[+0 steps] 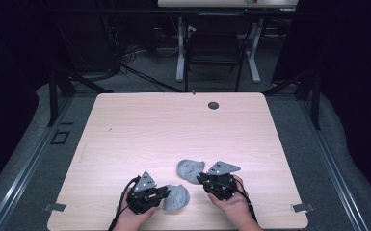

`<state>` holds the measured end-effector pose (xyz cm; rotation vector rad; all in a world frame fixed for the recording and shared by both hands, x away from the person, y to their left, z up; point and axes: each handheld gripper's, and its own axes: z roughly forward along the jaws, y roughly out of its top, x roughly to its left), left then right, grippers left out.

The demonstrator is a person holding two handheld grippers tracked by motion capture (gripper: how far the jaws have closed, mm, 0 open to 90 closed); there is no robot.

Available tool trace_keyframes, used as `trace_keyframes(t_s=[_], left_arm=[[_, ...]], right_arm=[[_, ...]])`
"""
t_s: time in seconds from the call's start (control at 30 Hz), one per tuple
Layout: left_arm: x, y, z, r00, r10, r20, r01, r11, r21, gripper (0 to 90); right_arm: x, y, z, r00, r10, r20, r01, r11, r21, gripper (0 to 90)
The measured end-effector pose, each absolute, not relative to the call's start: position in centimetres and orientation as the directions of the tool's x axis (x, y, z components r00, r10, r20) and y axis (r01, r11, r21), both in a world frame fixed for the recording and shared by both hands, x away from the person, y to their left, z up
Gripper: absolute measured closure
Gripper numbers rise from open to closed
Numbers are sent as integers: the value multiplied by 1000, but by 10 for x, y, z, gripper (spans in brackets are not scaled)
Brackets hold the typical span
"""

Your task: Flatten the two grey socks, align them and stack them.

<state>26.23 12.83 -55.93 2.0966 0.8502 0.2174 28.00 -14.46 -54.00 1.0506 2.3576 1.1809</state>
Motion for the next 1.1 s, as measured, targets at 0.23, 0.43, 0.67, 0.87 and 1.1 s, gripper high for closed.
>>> trace_keyframes(t_s=[0.23, 0.43, 0.67, 0.87, 1.1], left_arm=[[262, 126, -559, 748, 647, -148, 499, -401, 768, 759], [261, 119, -554, 760, 632, -154, 490, -400, 774, 729], [259, 103, -554, 775, 615, -144, 477, -420, 772, 705], [257, 88, -556, 790, 597, -138, 469, -445, 763, 703], [253, 74, -560, 795, 589, -146, 473, -452, 756, 703]], right_arm=[[273, -160, -544, -667, 741, 75, 484, 354, 800, 771], [274, -167, -546, -640, 765, 71, 481, 327, 813, 754], [276, -170, -549, -632, 771, 78, 482, 312, 819, 747], [275, -170, -549, -639, 765, 78, 485, 322, 813, 742], [275, -169, -549, -640, 764, 82, 486, 321, 813, 740]])
